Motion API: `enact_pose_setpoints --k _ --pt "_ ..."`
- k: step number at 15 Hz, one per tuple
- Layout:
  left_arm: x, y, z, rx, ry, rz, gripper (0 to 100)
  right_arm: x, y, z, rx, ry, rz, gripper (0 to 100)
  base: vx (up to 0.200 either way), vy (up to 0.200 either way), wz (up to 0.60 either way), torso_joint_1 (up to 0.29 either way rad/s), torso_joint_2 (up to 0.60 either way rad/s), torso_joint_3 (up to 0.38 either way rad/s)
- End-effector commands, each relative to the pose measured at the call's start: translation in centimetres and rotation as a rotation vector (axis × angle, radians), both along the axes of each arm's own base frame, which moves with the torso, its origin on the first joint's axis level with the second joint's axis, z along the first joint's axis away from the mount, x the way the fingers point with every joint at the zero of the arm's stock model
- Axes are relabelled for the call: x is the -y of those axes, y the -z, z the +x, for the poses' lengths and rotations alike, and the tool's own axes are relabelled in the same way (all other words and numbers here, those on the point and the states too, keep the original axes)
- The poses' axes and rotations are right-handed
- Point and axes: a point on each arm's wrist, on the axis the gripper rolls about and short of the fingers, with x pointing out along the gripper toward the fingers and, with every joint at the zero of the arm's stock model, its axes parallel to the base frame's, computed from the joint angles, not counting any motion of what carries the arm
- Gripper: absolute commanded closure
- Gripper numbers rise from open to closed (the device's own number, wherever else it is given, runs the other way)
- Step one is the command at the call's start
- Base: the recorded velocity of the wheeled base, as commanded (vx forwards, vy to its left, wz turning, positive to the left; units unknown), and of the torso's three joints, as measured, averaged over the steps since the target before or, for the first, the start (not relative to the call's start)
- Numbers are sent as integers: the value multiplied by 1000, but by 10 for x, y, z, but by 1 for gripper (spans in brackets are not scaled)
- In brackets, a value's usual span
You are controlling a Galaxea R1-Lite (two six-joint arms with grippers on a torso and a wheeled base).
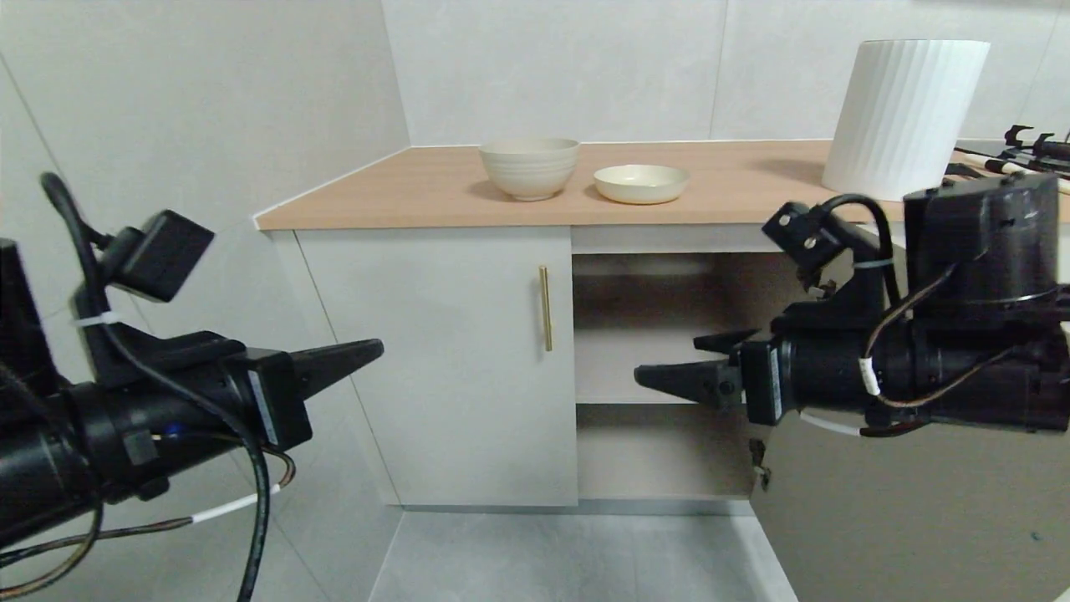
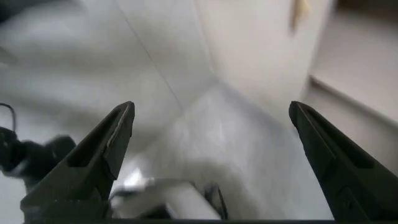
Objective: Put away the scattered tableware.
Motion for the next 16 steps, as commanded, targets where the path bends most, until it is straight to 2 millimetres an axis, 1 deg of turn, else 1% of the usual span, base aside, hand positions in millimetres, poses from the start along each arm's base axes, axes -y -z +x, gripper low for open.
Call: enact_pose_setpoints --k 1,2,4,7,12,13,16 --pt "-7 -15 -11 63 -10 -26 100 12 -30 -11 72 30 53 0 0 0 0 0 0 0" --pt "-6 -16 -11 66 -10 -27 0 14 -32 -13 73 55 64 0 0 0 0 0 0 0" --pt "-7 -23 -12 88 -14 -54 0 16 -35 -15 76 95 73 0 0 0 0 0 0 0" --pt "-11 -32 -16 117 -29 -81 0 16 -35 -15 54 104 92 0 0 0 0 0 0 0" --pt "-11 -33 -15 118 -34 -80 0 16 -38 -16 48 111 119 0 0 0 0 0 0 0" --pt "-14 -34 -14 120 -51 -80 0 18 -38 -18 48 111 117 0 0 0 0 0 0 0" --pt "-15 -34 -14 119 -54 -78 0 17 -38 -19 43 112 113 0 200 0 0 -2 -2 2"
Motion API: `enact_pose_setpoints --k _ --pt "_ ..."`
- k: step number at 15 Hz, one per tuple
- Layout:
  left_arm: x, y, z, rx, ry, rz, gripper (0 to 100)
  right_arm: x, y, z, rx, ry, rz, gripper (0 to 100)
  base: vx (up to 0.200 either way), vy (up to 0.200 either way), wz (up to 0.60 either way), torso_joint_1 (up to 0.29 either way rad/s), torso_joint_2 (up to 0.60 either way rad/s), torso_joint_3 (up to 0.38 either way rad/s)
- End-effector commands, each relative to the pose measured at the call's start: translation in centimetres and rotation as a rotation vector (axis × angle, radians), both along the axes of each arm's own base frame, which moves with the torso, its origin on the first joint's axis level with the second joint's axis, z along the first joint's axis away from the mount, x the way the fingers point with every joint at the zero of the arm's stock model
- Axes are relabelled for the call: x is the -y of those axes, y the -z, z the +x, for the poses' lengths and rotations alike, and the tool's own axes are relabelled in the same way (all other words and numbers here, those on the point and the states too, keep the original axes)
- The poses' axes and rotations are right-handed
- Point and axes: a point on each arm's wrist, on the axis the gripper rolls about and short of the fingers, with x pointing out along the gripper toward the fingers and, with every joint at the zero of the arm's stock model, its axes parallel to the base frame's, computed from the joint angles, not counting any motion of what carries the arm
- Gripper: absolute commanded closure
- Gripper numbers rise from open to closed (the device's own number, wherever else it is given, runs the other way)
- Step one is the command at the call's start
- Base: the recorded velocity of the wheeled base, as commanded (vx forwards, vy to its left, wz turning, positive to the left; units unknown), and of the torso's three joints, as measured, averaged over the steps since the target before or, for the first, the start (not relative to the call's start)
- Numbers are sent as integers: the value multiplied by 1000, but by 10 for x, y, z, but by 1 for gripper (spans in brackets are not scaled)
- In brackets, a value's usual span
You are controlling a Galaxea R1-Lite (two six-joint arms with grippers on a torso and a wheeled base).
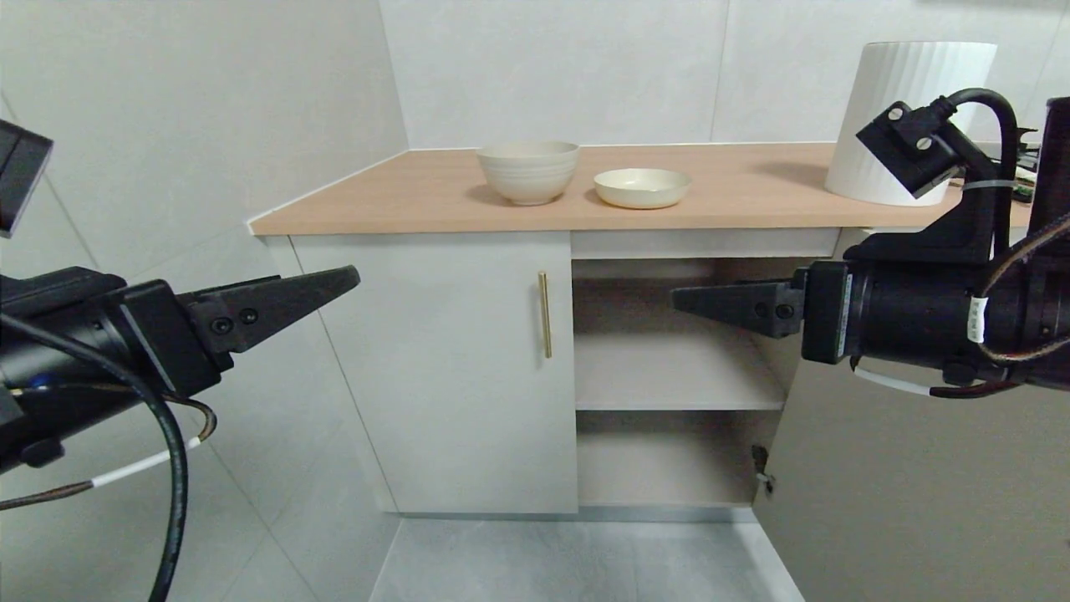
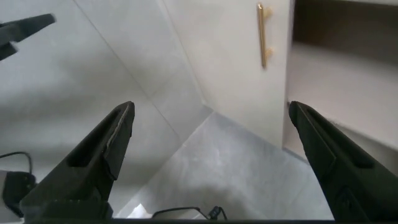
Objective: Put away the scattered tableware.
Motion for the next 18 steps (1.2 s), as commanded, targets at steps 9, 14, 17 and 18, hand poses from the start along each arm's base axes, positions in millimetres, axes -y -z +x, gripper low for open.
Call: enact_pose_setpoints --k 9,14,17,18 --pt "0 1 3 -6 -3 0 0 4 0 -6 -5 18 -8 0 200 0 0 3 3 2" --pt "0 2 3 -6 -2 0 0 5 4 -6 0 13 -13 0 0 0 0 0 0 0" --pt "1 3 4 -12 0 2 0 5 5 -7 -2 15 -17 0 0 0 0 0 0 0" --pt "1 4 5 -18 0 4 0 5 5 -6 -3 15 -18 0 0 0 0 0 0 0"
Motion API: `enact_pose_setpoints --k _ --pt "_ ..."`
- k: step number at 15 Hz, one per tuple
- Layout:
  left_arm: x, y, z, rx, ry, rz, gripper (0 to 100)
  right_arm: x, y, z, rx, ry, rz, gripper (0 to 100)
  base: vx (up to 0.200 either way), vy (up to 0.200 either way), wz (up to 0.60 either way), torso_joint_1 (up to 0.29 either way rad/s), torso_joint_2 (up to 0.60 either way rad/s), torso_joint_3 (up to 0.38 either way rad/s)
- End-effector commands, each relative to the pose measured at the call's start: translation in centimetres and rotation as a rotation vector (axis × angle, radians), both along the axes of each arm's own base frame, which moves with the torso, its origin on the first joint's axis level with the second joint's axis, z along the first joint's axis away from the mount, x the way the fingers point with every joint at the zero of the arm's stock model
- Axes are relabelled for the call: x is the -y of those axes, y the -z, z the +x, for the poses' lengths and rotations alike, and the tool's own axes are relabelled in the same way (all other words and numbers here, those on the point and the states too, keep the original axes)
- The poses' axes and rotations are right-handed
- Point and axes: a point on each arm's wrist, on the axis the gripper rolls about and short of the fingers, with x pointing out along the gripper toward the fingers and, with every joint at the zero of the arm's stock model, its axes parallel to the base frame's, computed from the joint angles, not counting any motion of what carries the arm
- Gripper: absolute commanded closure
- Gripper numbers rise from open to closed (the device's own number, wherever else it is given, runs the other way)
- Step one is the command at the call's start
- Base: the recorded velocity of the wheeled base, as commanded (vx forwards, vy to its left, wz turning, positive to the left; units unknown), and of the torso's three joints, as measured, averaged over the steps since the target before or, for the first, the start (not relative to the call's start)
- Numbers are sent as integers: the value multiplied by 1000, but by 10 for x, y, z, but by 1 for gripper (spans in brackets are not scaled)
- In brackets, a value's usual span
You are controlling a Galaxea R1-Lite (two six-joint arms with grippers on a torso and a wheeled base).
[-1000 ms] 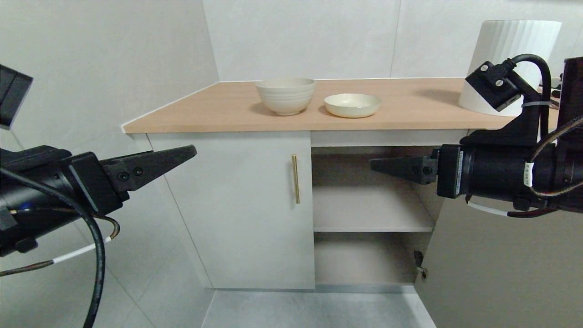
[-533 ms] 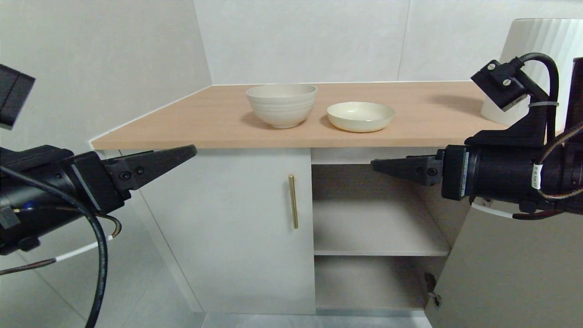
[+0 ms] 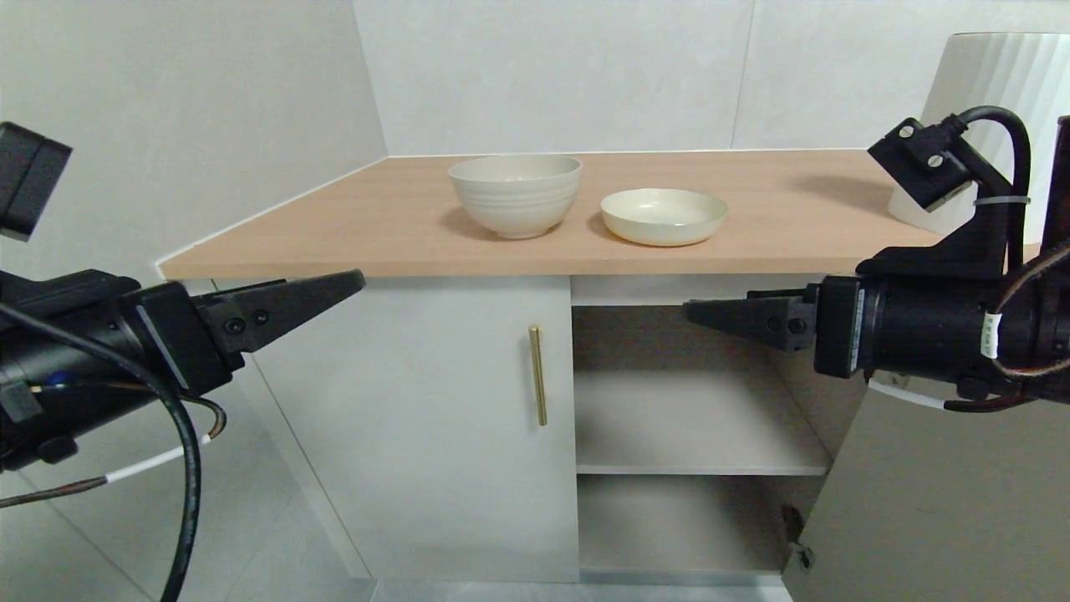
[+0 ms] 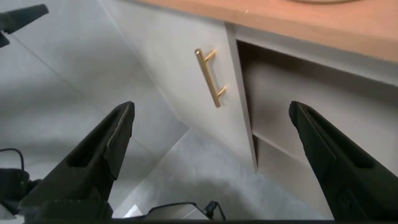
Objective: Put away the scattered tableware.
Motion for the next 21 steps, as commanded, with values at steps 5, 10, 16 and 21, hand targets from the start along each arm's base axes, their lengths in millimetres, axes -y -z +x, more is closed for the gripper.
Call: enact_pose_setpoints --k 5,10,16,21 --pt "4 8 10 -40 1 12 0 0 1 0 -1 -1 -2 0 0 0 0 75 -266 -263" --pt "7 17 20 -84 2 25 0 -1 2 2 -5 1 -3 0 0 0 0 137 -502 -304" --pt "15 12 41 -72 14 10 0 -5 2 9 10 10 7 0 0 0 0 181 -465 -294" --pt "23 -6 75 -117 1 -81 0 -1 3 29 52 89 29 0 0 0 0 129 -296 -176"
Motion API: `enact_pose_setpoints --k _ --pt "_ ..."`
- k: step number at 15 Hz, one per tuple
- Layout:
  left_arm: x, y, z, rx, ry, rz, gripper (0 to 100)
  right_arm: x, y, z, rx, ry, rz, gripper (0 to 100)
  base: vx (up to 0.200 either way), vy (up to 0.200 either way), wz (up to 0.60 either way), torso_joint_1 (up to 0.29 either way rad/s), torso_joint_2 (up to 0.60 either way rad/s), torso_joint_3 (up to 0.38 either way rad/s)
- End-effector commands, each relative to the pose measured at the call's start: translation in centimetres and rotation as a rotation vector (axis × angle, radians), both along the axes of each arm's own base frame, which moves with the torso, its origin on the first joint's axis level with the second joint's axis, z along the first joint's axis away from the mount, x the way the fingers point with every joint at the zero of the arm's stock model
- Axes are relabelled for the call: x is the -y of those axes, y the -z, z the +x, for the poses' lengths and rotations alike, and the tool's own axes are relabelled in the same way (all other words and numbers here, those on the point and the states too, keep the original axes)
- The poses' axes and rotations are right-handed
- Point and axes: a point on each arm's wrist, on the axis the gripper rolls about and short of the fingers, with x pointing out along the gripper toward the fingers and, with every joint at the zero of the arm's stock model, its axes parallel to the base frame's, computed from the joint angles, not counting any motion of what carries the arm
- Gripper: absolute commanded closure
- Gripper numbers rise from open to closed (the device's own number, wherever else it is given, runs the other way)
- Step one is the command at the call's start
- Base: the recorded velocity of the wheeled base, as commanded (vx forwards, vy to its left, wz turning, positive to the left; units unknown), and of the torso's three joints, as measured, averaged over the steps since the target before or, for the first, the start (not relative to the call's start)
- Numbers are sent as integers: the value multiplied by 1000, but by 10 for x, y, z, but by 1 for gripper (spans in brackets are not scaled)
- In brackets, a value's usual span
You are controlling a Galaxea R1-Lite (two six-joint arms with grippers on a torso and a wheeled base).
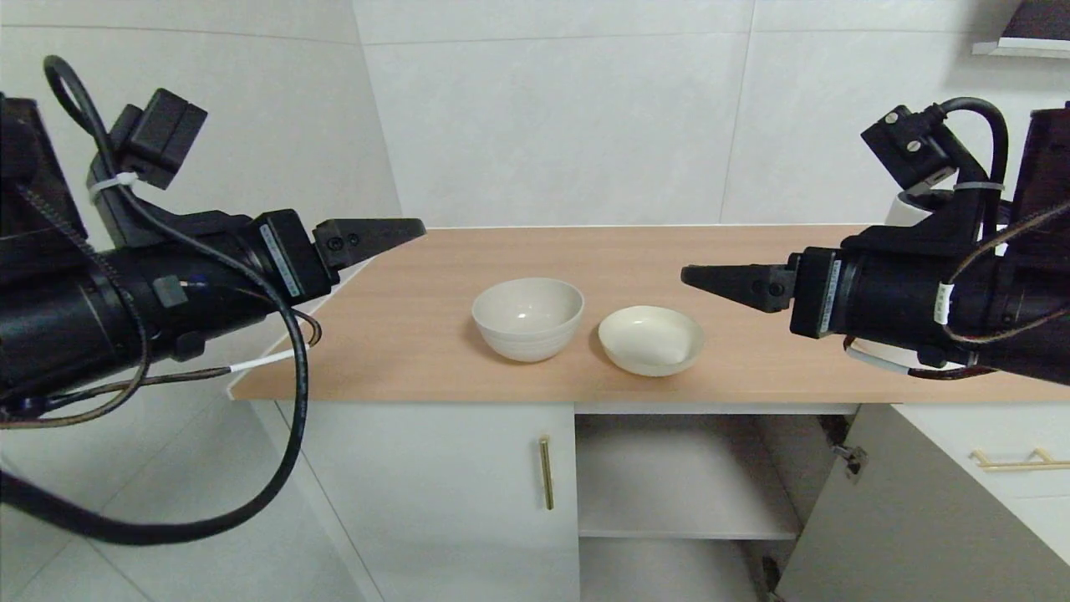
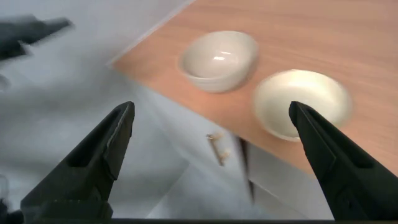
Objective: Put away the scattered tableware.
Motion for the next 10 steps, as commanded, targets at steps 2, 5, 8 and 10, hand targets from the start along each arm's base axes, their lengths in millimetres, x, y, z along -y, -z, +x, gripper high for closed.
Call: enact_pose_setpoints --k 2,5,8,10 --pt "7 16 29 -108 -12 -38 0 -4 0 22 -44 115 -34 0 0 0 0 0 0 0" --pt "11 29 42 -217 -26 -4 0 -10 -3 34 -153 193 -36 0 0 0 0 0 0 0" --pt "26 53 76 -335 -120 2 0 -14 2 41 -174 223 -40 0 0 0 0 0 0 0" --pt "35 69 94 -377 -147 1 0 -14 4 42 -177 232 -45 0 0 0 0 0 0 0"
